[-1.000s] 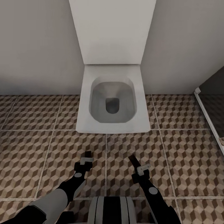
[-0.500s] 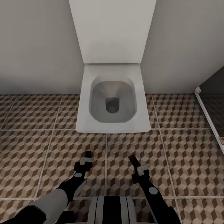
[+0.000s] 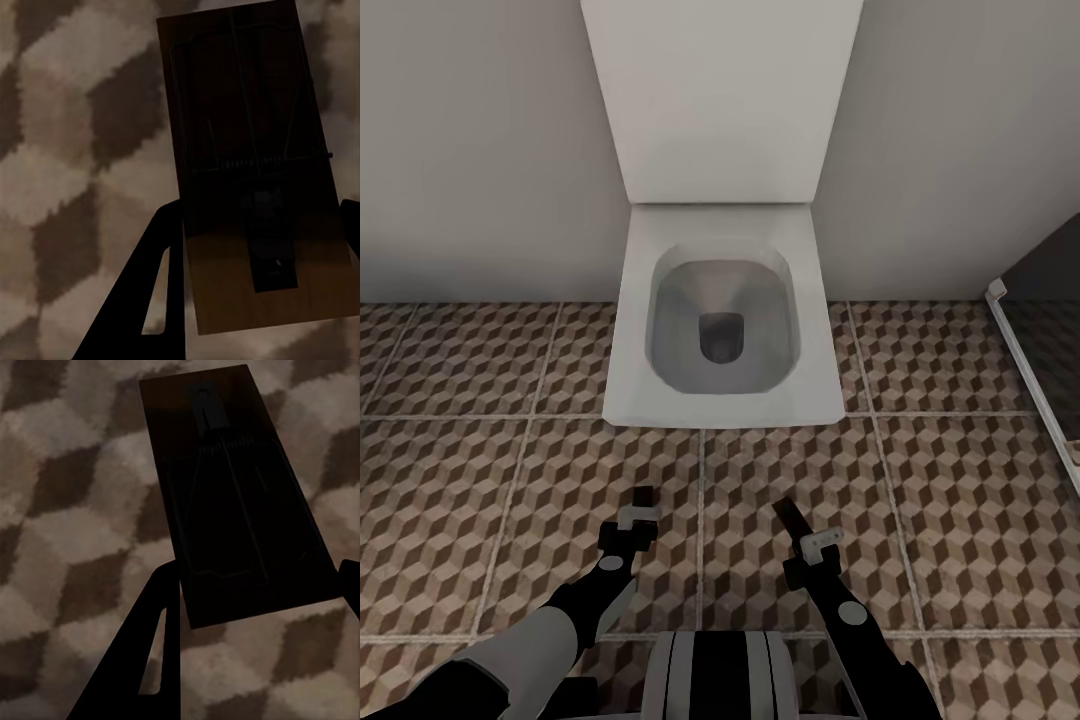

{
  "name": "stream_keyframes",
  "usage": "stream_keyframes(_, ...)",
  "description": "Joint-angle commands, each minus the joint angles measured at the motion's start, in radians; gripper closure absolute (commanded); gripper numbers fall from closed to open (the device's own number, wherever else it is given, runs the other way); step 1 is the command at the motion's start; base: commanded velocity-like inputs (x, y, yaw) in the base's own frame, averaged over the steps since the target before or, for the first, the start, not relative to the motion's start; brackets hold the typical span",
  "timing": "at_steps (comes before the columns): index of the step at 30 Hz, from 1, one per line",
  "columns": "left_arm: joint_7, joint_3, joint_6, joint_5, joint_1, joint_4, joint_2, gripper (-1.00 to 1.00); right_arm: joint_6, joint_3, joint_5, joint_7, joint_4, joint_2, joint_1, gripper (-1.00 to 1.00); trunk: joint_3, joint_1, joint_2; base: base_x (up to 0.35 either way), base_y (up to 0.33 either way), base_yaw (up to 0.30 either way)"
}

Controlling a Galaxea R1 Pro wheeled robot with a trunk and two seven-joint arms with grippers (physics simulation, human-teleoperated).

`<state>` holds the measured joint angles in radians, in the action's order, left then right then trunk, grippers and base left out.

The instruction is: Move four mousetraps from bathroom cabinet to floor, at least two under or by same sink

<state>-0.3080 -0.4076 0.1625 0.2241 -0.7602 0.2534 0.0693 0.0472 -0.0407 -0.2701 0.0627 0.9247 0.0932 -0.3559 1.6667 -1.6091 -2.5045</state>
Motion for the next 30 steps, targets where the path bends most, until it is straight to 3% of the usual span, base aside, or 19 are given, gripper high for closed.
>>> stream_keyframes(1,-0.009,-0.009,0.003,0.007,-0.001,-0.001,0.000,1.00,0.005,0.001,-0.008,0.005,0.002,0.000,0.000,1.00,0.000,0.000,0.000,0.000,0.000,0.000)
stream_keyframes(10,-0.009,-0.009,0.003,0.007,-0.001,-0.002,0.000,1.00,0.005,0.001,-0.008,0.005,0.002,0.000,0.000,1.00,0.000,0.000,0.000,0.033,0.000,0.000)
stream_keyframes(30,-0.005,-0.010,0.002,0.007,-0.001,-0.009,0.000,1.00,0.005,0.001,-0.008,0.005,0.002,0.000,0.000,1.00,0.000,0.000,0.000,0.152,0.000,0.000)
